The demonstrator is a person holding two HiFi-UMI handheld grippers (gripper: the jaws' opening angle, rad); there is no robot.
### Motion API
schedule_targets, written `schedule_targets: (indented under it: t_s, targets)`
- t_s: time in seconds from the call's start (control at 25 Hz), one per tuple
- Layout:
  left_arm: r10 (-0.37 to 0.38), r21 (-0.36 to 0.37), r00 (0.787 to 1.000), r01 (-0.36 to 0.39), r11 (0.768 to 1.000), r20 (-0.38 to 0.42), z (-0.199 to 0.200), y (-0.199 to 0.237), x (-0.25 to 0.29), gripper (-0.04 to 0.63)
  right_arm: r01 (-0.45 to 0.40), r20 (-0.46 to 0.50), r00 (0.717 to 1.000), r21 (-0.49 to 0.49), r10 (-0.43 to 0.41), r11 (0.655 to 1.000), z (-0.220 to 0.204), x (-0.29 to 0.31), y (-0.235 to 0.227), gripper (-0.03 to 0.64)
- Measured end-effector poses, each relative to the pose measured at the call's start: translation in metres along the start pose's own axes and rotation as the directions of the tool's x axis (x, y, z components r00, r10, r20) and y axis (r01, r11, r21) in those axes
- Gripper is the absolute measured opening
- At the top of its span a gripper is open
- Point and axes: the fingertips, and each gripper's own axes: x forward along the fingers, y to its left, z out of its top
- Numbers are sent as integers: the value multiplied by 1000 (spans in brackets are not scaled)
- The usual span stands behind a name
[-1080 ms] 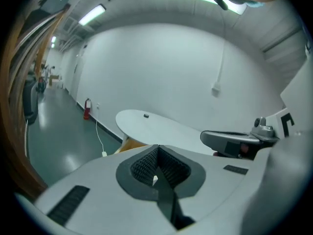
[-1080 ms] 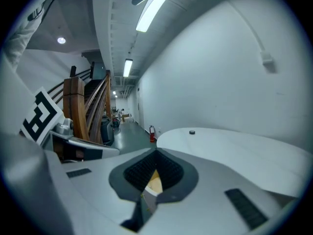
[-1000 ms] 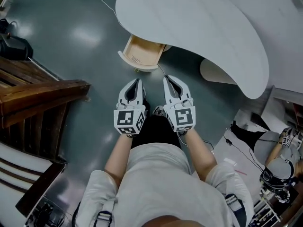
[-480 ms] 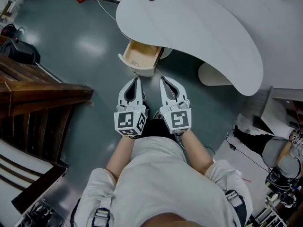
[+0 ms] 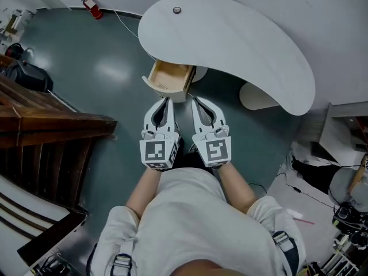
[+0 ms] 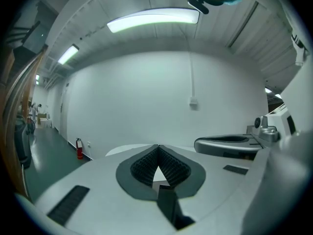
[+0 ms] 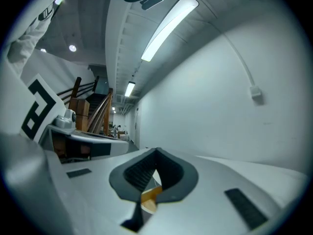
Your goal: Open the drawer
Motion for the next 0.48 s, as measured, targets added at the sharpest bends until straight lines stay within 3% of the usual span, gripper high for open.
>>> schedule_targets:
  t_s: [0.48]
  targets:
    - [-83, 5, 997, 83, 997, 12, 7, -35, 6, 8, 36, 16, 999, -7, -36, 999, 12, -11, -12, 12]
